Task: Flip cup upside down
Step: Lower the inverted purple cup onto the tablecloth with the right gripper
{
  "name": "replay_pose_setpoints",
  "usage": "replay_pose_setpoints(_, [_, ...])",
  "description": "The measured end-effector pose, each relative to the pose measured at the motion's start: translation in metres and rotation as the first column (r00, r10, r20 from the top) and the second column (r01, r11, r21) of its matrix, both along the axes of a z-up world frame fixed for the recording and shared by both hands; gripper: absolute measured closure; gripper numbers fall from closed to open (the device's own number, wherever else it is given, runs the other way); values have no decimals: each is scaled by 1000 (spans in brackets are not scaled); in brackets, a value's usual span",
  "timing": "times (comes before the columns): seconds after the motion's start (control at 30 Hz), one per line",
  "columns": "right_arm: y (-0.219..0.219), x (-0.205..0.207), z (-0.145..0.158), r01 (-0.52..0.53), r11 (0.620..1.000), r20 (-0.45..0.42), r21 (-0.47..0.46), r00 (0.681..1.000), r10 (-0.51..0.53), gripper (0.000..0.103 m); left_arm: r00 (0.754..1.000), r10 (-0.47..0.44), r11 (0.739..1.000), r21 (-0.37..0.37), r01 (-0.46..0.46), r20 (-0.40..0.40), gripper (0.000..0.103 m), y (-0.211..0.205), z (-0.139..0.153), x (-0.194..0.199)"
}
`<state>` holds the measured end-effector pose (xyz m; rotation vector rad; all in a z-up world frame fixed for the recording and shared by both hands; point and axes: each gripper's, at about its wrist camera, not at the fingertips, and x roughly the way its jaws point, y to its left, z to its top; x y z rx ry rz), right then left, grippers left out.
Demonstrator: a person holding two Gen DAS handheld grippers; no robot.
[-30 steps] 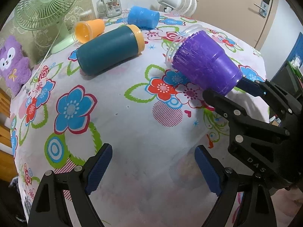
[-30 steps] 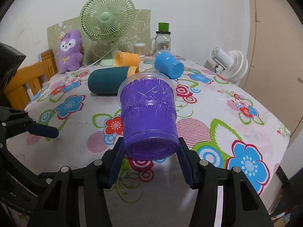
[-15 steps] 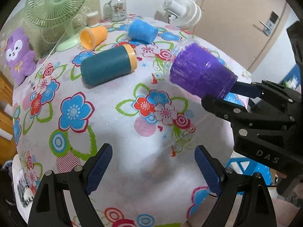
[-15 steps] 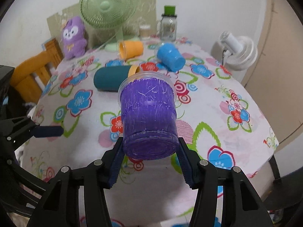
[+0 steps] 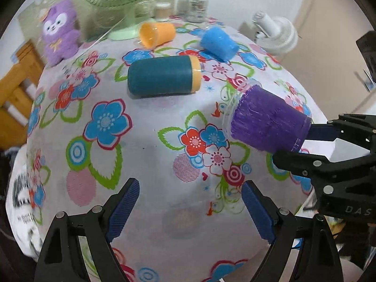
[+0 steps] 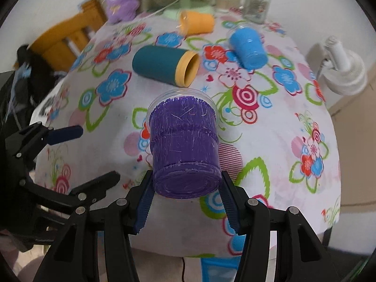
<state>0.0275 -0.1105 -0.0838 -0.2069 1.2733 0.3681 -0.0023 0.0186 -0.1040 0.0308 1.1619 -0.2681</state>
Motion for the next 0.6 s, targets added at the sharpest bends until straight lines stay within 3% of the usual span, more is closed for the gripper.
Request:
replay_pose_setpoints(0.27, [-6, 23, -1, -220, 970, -99, -102, 973, 210, 46, 989, 146, 989, -3, -146, -25, 13, -18, -4, 0])
replay_pose_setpoints(0.6, [-8, 32, -6, -359, 915, -202, -185, 925, 322, 46, 980, 196, 981, -4, -196, -28, 13, -27, 1, 2])
